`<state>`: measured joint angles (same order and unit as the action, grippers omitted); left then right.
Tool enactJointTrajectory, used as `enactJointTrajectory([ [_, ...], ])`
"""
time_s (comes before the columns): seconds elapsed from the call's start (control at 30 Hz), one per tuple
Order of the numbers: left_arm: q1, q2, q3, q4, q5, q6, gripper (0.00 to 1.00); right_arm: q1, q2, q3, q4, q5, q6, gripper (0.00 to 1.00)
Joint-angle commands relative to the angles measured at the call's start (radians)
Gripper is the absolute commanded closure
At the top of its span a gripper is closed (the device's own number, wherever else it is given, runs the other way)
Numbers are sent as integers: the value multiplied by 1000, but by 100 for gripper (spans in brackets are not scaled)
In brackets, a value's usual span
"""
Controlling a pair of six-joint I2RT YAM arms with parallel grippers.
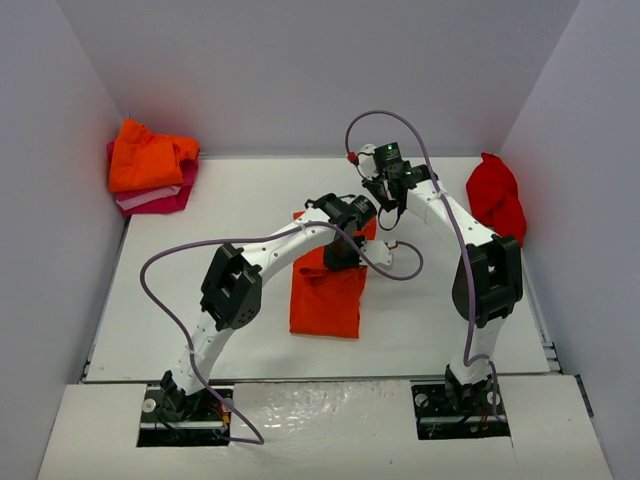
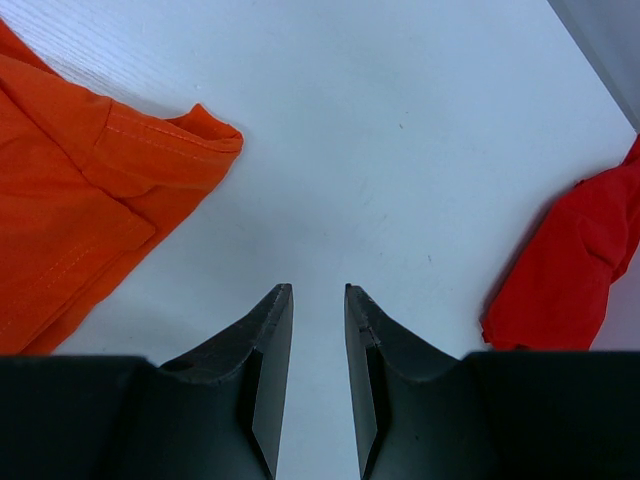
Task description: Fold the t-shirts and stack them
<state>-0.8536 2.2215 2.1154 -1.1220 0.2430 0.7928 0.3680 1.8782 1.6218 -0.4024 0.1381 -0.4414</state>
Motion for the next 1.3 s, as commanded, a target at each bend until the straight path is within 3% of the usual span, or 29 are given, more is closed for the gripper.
enactJointTrajectory([
  [0.0,7,-34,95,-3,13,39,100,-8,-26,0,49,-9,19,75],
  [0.03,8,-28,99,-7,10,46,100,-8,-25,0,50,-14,21,75],
  [0.1,13,-21,98,18,-9,40,89,-9,-25,0,51,-17,23,75],
  [0.13,19,-19,97,36,-26,30,59,-9,-25,0,50,-20,20,75],
  [0.17,26,-15,99,44,-20,24,47,-9,-26,-4,51,-20,19,75],
  [0.2,34,-11,101,51,-15,18,37,-9,-27,-8,53,-20,18,75],
  [0.27,51,-8,104,61,-16,5,32,-9,-31,-14,51,-20,14,75],
  [0.4,79,-27,86,62,-5,-3,37,-12,-36,-26,60,-28,10,75],
  [0.7,166,-131,-66,113,-15,-21,37,-32,-75,-64,64,-120,6,75],
  [1.27,208,63,94,54,104,-41,36,-46,-110,-120,59,-141,-11,74],
])
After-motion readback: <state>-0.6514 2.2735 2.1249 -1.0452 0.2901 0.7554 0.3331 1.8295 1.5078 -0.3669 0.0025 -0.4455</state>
